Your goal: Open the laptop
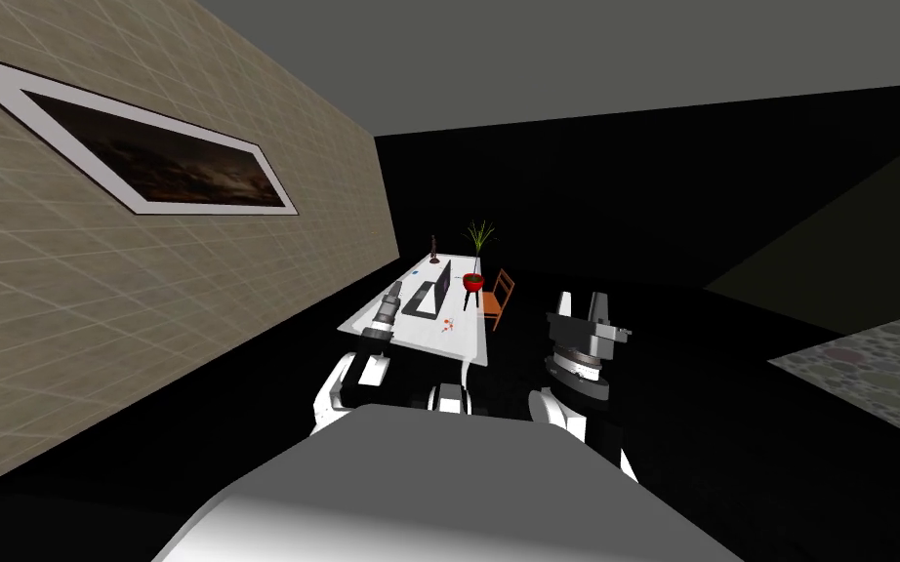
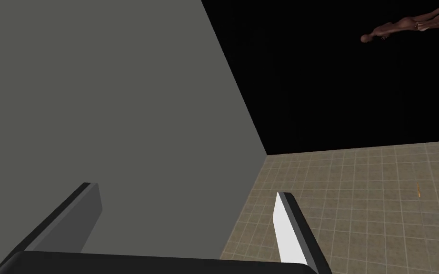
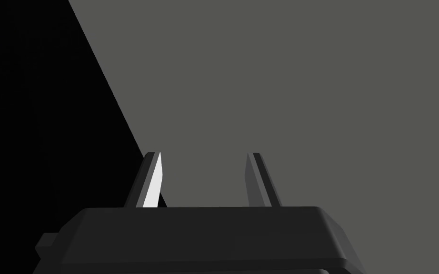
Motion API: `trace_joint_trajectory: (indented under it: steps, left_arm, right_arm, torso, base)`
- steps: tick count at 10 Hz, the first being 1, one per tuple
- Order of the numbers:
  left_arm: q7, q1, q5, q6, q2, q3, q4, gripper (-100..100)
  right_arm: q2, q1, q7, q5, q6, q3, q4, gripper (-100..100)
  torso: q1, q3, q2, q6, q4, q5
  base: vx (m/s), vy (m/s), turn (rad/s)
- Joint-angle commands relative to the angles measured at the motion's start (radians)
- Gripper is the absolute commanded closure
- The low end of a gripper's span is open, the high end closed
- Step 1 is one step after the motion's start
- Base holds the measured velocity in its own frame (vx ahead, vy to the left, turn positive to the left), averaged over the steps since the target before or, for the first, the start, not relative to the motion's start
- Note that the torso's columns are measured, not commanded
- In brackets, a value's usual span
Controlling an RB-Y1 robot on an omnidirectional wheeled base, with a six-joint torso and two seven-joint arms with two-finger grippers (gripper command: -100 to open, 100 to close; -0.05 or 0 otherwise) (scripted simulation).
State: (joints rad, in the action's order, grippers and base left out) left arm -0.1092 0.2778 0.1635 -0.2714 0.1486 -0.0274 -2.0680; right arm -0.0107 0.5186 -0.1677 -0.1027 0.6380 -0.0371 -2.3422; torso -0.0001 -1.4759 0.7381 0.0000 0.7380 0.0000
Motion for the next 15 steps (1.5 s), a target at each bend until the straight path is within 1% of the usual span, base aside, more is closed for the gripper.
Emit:
trace_joint_trajectory:
  steps: [1,5,8,11,15]
  left_arm:
    - [0.0,-0.035,0.013,0.05,-0.012,0.004,0.042,-100]
    - [-0.001,-0.087,0.035,0.128,-0.033,0.006,0.102,-100]
    - [-0.001,-0.13,0.053,0.193,-0.038,0.008,0.152,-100]
    - [-0.002,-0.177,0.073,0.264,-0.029,0.011,0.207,-100]
    - [-0.003,-0.24,0.1,0.359,-0.003,0.014,0.281,-100]
  right_arm:
    - [0.0,0.0,0.0,0.0,0.0,0.0,0.0,0]
    - [0.0,0.0,0.0,0.0,0.0,0.0,0.0,0]
    - [0.0,0.0,0.0,0.0,0.0,0.0,0.0,0]
    - [0.0,0.0,0.0,0.0,0.0,0.0,0.0,0]
    - [0.0,0.0,0.0,0.0,0.0,0.0,0.0,0]
  torso:
    - [0.0,0.0,0.0,0.0,0.0,0.0]
    - [0.0,0.0,0.0,0.0,0.0,0.0]
    - [0.0,0.0,0.0,0.0,0.0,0.0]
    - [0.0,0.0,0.0,0.0,0.0,0.0]
    - [0.0,0.0,0.0,0.0,0.0,0.0]
  base:
    - [0.01,-0.013,-0.059]
    - [0.01,-0.011,-0.082]
    - [0.011,-0.013,-0.098]
    - [0.013,-0.012,-0.101]
    - [0.014,-0.013,-0.1]
